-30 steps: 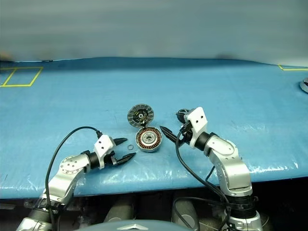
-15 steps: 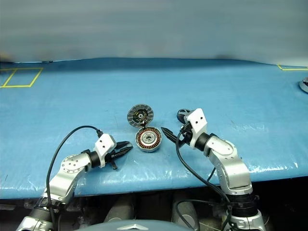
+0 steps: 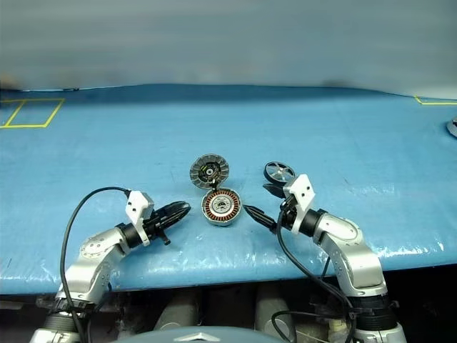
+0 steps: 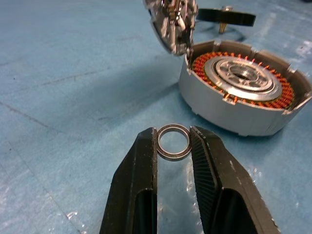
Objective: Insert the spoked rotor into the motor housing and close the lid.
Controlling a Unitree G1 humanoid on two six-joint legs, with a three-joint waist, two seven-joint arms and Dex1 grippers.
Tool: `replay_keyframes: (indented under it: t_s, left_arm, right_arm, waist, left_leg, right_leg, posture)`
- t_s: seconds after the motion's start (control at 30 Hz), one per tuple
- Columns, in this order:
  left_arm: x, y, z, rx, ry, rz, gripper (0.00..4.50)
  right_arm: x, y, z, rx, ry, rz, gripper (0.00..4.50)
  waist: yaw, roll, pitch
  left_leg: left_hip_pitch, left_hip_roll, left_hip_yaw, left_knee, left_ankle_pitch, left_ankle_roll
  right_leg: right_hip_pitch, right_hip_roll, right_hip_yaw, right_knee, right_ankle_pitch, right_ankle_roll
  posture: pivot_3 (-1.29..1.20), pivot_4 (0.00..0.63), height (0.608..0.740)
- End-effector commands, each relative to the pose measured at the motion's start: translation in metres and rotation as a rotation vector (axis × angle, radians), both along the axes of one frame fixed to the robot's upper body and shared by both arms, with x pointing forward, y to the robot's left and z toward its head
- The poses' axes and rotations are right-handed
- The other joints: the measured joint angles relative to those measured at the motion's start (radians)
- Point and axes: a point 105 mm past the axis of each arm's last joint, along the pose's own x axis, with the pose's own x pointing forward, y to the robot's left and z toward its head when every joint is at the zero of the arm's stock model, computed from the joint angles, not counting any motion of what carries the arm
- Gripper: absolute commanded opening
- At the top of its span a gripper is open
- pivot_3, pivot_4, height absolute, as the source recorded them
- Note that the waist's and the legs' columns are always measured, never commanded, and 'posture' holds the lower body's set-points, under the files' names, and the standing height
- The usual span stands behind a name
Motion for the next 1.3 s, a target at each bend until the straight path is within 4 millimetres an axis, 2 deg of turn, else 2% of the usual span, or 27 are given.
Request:
replay_keyframes:
  t_s: [0.03,0.3,0.57,0.8,1.3]
  left_arm:
    - [-0.004,-0.006,0.018,-0.059,-0.028,-0.065,0.64]
    - [-0.001,-0.018,0.022,0.015,-0.035,-0.171,0.64]
    - [0.013,-0.051,0.035,0.048,-0.064,-0.321,0.64]
    - [0.022,-0.065,0.020,0.125,-0.029,-0.392,0.64]
    - [0.031,-0.067,0.015,0.166,-0.047,-0.373,0.64]
  right_arm:
    - [-0.002,-0.003,0.005,-0.007,-0.037,0.015,4.50]
    - [-0.011,0.002,-0.001,0.011,-0.032,0.038,4.50]
    - [-0.022,0.005,-0.006,0.022,-0.002,0.055,4.50]
    - [-0.025,0.004,-0.008,0.020,0.000,0.041,4.50]
    - [-0.026,0.002,-0.009,0.016,-0.005,0.021,4.50]
  waist:
    - [0.000,0.000,0.000]
    - [0.000,0.000,0.000]
    - [0.007,-0.001,0.001]
    - [0.002,-0.001,0.001]
    - [0.006,-0.001,0.001]
  left_leg:
    - [0.000,0.000,0.000,0.000,0.000,0.000]
    - [0.000,0.000,0.000,0.000,0.000,0.000]
    - [-0.001,0.000,0.000,0.001,0.000,0.000]
    - [-0.001,0.000,0.000,0.001,0.000,0.001]
    - [-0.001,0.000,0.000,0.001,0.000,0.001]
  right_leg:
    - [0.000,0.000,0.000,0.000,0.000,0.000]
    - [0.000,0.000,0.000,0.000,0.000,0.000]
    - [0.000,0.000,0.000,-0.001,0.000,0.000]
    - [0.000,0.000,0.000,-0.001,0.000,0.000]
    - [0.000,0.000,0.000,-0.001,0.000,0.001]
  posture:
    - [0.00,0.150,0.740]
    - [0.00,0.150,0.740]
    - [0.00,0.150,0.740]
    - [0.00,0.150,0.740]
    - [0.00,0.150,0.740]
